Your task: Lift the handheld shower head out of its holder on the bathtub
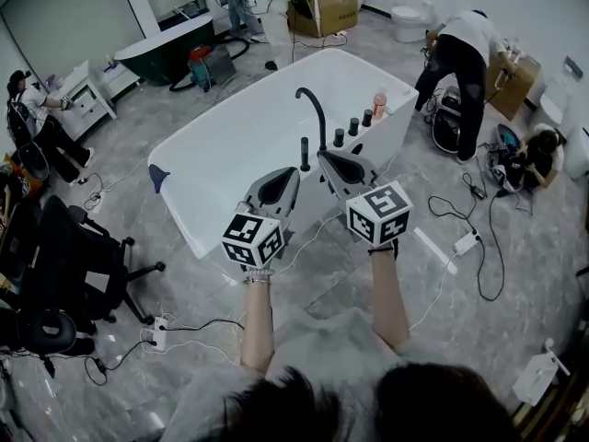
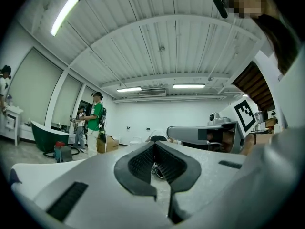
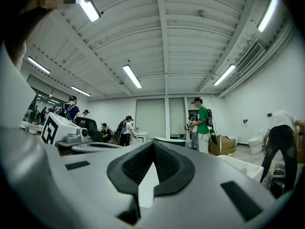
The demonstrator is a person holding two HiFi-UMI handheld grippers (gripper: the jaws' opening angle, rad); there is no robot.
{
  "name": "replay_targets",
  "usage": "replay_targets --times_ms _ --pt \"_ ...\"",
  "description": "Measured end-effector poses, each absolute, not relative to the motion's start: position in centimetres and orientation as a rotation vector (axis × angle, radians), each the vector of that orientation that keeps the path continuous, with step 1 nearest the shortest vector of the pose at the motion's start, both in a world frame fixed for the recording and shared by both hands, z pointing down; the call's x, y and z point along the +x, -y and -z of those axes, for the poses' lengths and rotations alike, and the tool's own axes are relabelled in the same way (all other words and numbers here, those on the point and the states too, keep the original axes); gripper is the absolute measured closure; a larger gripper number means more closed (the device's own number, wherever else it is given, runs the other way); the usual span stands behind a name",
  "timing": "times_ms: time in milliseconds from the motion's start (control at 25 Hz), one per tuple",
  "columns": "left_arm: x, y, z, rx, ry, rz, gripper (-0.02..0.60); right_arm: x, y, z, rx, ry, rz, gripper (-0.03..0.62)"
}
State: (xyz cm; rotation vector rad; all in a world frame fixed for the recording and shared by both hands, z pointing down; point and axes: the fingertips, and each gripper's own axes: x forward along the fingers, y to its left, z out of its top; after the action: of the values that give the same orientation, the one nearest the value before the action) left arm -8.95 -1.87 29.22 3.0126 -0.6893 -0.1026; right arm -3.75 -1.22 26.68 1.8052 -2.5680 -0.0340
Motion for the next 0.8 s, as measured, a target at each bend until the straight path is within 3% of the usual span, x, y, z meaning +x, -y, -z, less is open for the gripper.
replay_targets --times_ms 800 --pt "-5.6 4.9 -34.3 2.914 0.719 -0.047 0.577 1.2 5.4 -32.0 1.810 2.560 -0.162 0.594"
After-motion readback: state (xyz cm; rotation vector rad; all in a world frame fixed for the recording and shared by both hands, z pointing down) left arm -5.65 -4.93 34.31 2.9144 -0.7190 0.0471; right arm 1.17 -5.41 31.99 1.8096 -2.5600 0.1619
